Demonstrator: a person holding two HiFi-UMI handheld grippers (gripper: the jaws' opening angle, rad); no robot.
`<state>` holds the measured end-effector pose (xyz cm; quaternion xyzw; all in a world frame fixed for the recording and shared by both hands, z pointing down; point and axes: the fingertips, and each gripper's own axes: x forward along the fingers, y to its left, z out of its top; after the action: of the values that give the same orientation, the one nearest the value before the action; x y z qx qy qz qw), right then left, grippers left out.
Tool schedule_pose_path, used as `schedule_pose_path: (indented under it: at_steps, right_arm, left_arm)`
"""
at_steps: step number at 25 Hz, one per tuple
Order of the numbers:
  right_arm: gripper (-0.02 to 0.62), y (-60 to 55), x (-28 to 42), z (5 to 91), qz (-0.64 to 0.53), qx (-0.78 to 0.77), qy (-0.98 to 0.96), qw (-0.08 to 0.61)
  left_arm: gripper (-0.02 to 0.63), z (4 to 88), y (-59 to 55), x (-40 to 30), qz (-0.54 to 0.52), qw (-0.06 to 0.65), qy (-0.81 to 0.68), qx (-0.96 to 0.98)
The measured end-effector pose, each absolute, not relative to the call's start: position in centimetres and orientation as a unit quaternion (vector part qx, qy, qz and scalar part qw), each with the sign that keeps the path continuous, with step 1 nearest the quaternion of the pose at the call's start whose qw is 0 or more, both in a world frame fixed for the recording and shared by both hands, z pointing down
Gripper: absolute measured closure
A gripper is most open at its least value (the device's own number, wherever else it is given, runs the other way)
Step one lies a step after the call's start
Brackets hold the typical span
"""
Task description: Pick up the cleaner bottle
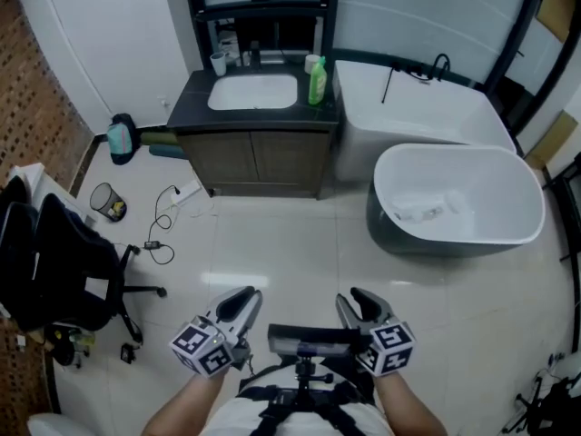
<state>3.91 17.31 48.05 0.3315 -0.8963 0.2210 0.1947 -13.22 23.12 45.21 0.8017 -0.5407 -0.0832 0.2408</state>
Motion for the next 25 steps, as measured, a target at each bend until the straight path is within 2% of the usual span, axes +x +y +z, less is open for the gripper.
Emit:
schedule_pose_path:
  at_steps: [13,21,25]
  right_arm:
    - [0.454,13.6,0.9,49.5,0.228,0.32,-0.898,0.2]
    - [0.454,7.2,-1.3,48.6,0.222,0.292,-0.913,0.177]
    - [0.454,3.3,0.1,48.6,0.225,0.293,-0.913,0.173]
  left_arm:
    - [0.532,46.6,20.6,-15.4,-0.085,0.258,-0.547,0.792]
    - [0.532,45.7,15.4,-15.9,-0.08,0.251,-0.56,0.785]
    - [0.532,45.1,11.6,-15.2,-0.081,0.247,-0.563,0.784]
